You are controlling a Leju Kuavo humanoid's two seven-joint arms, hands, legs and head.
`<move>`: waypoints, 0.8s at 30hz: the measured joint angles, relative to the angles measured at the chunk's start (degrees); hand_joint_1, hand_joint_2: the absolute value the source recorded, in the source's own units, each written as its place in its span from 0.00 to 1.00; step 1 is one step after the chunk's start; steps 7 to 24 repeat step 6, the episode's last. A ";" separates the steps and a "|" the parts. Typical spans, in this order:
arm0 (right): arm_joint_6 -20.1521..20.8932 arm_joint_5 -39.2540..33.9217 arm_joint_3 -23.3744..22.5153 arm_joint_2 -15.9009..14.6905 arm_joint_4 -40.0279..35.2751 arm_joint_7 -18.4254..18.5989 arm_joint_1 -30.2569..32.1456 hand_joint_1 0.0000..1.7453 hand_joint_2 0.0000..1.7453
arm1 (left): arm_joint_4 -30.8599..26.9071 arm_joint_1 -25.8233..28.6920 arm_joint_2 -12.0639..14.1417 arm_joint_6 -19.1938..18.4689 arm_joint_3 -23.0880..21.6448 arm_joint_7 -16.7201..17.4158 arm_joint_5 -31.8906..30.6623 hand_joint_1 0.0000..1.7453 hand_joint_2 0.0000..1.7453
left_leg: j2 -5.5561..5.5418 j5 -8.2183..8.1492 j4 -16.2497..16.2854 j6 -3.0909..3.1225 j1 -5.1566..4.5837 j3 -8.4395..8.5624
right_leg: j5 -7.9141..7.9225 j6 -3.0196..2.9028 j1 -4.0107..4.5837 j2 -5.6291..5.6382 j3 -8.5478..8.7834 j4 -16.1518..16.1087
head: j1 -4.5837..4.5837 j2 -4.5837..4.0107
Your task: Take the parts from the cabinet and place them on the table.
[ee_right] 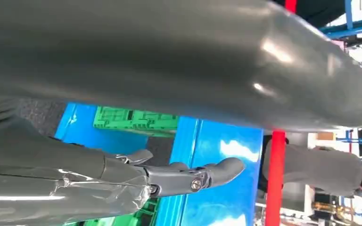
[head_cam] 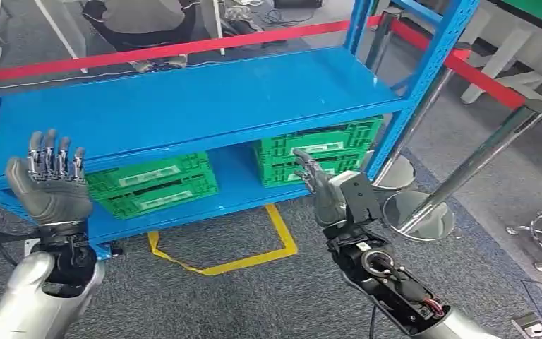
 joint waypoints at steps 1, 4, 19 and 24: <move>0.24 -0.11 0.00 0.00 0.00 0.15 -0.07 0.00 0.00 | 0.00 0.00 0.00 0.00 0.00 0.13 0.00 0.00 0.00 | 0.00 0.00 0.00 0.00 0.00 0.00 | -0.03 0.06 0.00 0.00 0.01 -0.01 | 0.07 0.00; 0.96 -0.92 0.00 0.00 0.00 0.52 -0.28 0.00 0.00 | -0.02 0.01 0.00 0.02 0.00 0.37 -0.02 0.00 0.00 | 0.00 -0.05 0.00 0.06 0.00 0.02 | -0.06 0.15 0.00 0.00 0.01 -0.01 | 0.09 0.00; 1.48 -0.98 0.00 0.00 0.00 0.63 -0.55 0.00 0.00 | -0.02 0.03 0.00 0.44 0.00 0.59 -0.02 0.00 0.00 | 0.00 -0.05 -0.01 0.06 0.02 0.04 | -0.07 0.17 0.00 0.00 0.00 -0.01 | 0.07 0.00; 1.48 -0.98 0.00 0.00 0.00 0.63 -0.55 0.00 0.00 | -0.02 0.03 0.00 0.44 0.00 0.59 -0.02 0.00 0.00 | 0.00 -0.05 -0.01 0.06 0.02 0.04 | -0.07 0.17 0.00 0.00 0.00 -0.01 | 0.07 0.00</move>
